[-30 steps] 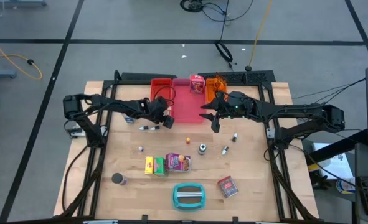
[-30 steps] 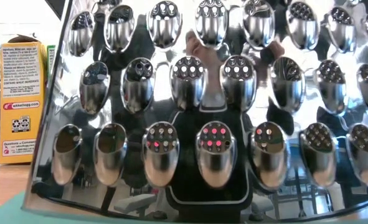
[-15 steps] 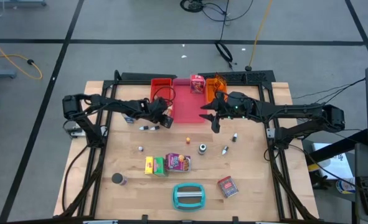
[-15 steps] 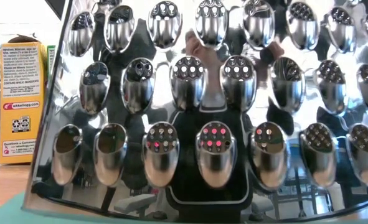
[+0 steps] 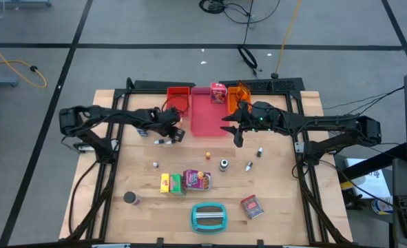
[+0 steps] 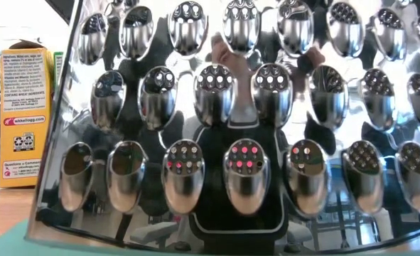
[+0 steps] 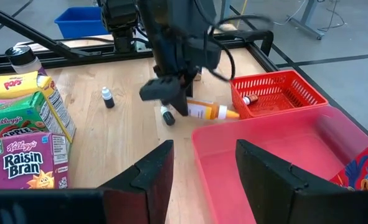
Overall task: Pick & Place Kitchen Items
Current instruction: Put the large yellow food coloring bottle into the red bin
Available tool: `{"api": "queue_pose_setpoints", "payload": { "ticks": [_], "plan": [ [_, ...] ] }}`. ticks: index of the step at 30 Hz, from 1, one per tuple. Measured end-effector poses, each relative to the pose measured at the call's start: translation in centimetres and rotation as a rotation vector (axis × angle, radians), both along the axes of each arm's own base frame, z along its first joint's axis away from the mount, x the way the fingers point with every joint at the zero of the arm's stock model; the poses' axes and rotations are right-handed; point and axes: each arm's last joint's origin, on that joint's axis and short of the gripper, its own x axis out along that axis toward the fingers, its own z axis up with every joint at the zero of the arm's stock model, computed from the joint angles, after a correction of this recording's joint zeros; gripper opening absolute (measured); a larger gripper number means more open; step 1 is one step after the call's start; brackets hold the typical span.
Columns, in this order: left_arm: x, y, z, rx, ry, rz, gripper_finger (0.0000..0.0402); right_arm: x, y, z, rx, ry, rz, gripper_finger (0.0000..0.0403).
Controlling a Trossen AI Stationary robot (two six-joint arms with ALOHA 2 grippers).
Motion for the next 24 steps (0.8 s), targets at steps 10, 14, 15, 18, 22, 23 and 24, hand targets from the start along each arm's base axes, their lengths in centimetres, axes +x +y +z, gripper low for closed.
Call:
{"api": "queue_pose_setpoints", "payload": {
  "ticks": [10,14,15,18,22,23,24],
  "plan": [
    [-1.1,-1.1,4.4,0.124,-0.124,-0.072,0.0116,0.0,0.0,0.0,-0.002,0.001,0.001,0.0164],
    [-1.7,-0.9,6.2,0.267,-0.166,-0.060,0.0117,0.0,0.0,0.0,-0.001,0.004,0.000,0.0165],
    [-1.9,-0.8,6.5,0.304,-0.161,-0.055,0.0118,0.0,0.0,-0.1,-0.001,0.006,0.001,0.0165],
    [-1.9,-0.4,7.0,0.404,-0.153,-0.044,0.0118,0.0,0.0,-0.1,-0.001,0.008,0.000,0.0164],
    [-1.7,0.2,7.3,0.469,-0.165,-0.060,0.0119,0.0,0.0,-0.1,-0.001,0.008,0.000,0.0164],
    [-1.7,0.3,7.4,0.484,-0.170,-0.068,0.0119,0.0,0.0,-0.1,0.000,0.008,0.000,0.0164],
    [-1.7,0.4,7.4,0.495,-0.166,-0.080,0.0119,0.0,0.0,-0.1,-0.001,0.008,0.000,0.0164]
  ]
}}
